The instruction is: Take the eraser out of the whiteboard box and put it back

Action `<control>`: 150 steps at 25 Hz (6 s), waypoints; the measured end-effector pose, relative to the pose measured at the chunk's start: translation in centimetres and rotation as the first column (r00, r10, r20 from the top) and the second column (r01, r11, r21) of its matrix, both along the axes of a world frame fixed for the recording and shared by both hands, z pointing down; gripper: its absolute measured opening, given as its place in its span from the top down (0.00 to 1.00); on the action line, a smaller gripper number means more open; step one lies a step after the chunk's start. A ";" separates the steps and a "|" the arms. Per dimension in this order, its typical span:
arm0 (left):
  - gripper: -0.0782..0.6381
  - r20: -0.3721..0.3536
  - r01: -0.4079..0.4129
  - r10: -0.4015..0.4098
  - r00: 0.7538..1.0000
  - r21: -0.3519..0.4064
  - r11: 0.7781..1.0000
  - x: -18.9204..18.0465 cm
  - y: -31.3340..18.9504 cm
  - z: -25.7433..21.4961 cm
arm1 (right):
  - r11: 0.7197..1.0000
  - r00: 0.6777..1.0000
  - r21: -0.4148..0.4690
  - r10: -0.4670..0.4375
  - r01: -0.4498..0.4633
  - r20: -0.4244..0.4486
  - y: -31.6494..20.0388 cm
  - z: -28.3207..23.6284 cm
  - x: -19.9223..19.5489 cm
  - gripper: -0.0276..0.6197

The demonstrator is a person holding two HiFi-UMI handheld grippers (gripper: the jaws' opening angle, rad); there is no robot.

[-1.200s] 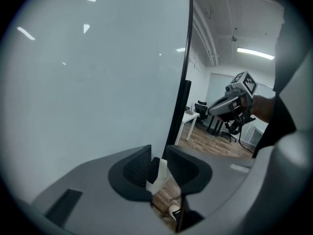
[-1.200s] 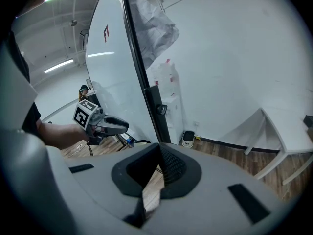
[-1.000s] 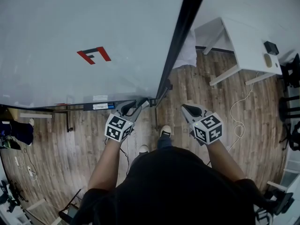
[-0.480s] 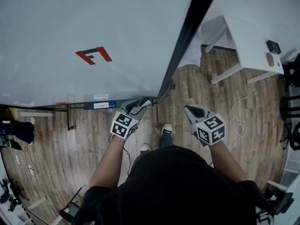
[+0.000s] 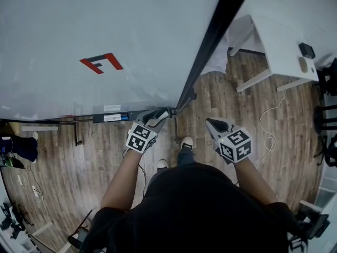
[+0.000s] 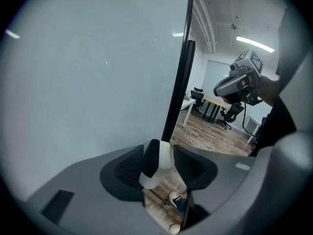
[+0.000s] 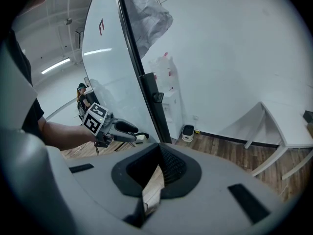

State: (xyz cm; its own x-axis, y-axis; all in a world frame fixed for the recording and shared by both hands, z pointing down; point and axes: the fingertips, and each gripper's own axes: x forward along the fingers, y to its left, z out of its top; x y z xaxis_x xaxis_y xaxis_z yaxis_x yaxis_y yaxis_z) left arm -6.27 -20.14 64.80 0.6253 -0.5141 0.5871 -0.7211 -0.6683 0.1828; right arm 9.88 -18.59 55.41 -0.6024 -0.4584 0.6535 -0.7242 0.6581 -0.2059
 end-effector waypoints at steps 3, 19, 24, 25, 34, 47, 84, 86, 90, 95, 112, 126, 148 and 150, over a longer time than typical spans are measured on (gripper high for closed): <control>0.63 0.019 -0.016 0.016 1.000 -0.002 1.000 0.0 -0.1 0.5 | 1.000 1.000 -0.004 0.004 -0.004 -0.003 0.1 0.1 0.0 0.97; 0.62 0.063 -0.073 0.073 0.995 -0.004 0.997 1.2 -0.5 2.1 | 1.000 1.000 -0.012 0.020 -0.020 -0.008 0.5 0.6 0.5 0.97; 0.62 0.075 -0.072 0.073 0.994 -0.013 0.997 1.2 -0.6 2.5 | 0.999 1.000 -0.017 0.027 -0.027 -0.009 0.7 0.7 0.6 0.97; 0.62 0.073 -0.070 0.070 0.995 -0.012 0.997 1.2 -0.7 2.5 | 0.999 1.000 -0.018 0.028 -0.028 -0.009 0.7 0.7 0.6 0.97; 0.64 0.062 -0.062 0.063 0.996 -0.020 0.998 1.2 -0.9 2.7 | 0.999 0.999 -0.017 0.036 -0.036 -0.004 0.8 0.8 0.6 0.97; 0.67 0.067 -0.059 0.060 0.996 -0.013 0.998 1.4 -0.5 1.9 | 0.999 0.999 -0.007 0.044 -0.044 -0.003 1.4 0.4 1.1 0.97; 0.68 0.053 -0.081 0.073 0.996 0.158 0.984 0.9 3.1 -8.4 | 0.994 0.996 0.072 0.074 -0.077 0.043 6.1 -3.1 1.7 0.97; 0.68 0.056 -0.075 0.067 0.996 0.159 0.984 0.6 3.6 -8.6 | 0.994 0.997 0.076 0.070 -0.073 0.043 6.3 -3.2 1.6 0.97; 0.68 0.059 -0.054 0.045 0.997 0.162 0.985 -0.3 4.6 -8.9 | 0.995 0.997 0.081 0.063 -0.067 0.045 7.0 -3.4 1.2 0.97; 0.68 0.055 -0.036 0.028 0.998 0.157 0.987 -1.2 5.9 -9.0 | 0.995 0.997 0.079 0.055 -0.059 0.045 8.0 -3.3 0.6 0.97; 0.68 0.059 -0.009 0.002 0.998 0.128 0.992 -3.8 10.3 -7.5 | 0.995 0.998 0.081 0.055 -0.057 0.031 11.3 -3.1 -0.3 0.97; 0.68 0.063 -0.009 0.001 0.998 0.132 0.991 -4.7 11.6 -7.4 | 0.994 0.997 0.081 0.074 -0.075 0.016 12.4 -2.6 -0.4 0.97; 0.68 0.060 -0.005 -0.003 0.998 0.135 0.991 -4.0 9.6 -7.8 | 0.996 0.998 0.065 0.067 -0.068 0.008 11.1 -1.9 0.4 0.97; 0.68 0.059 -0.006 -0.002 0.998 0.140 0.990 -3.7 9.1 -8.1 | 0.996 0.998 0.064 0.066 -0.066 0.006 10.8 -1.9 0.5 0.97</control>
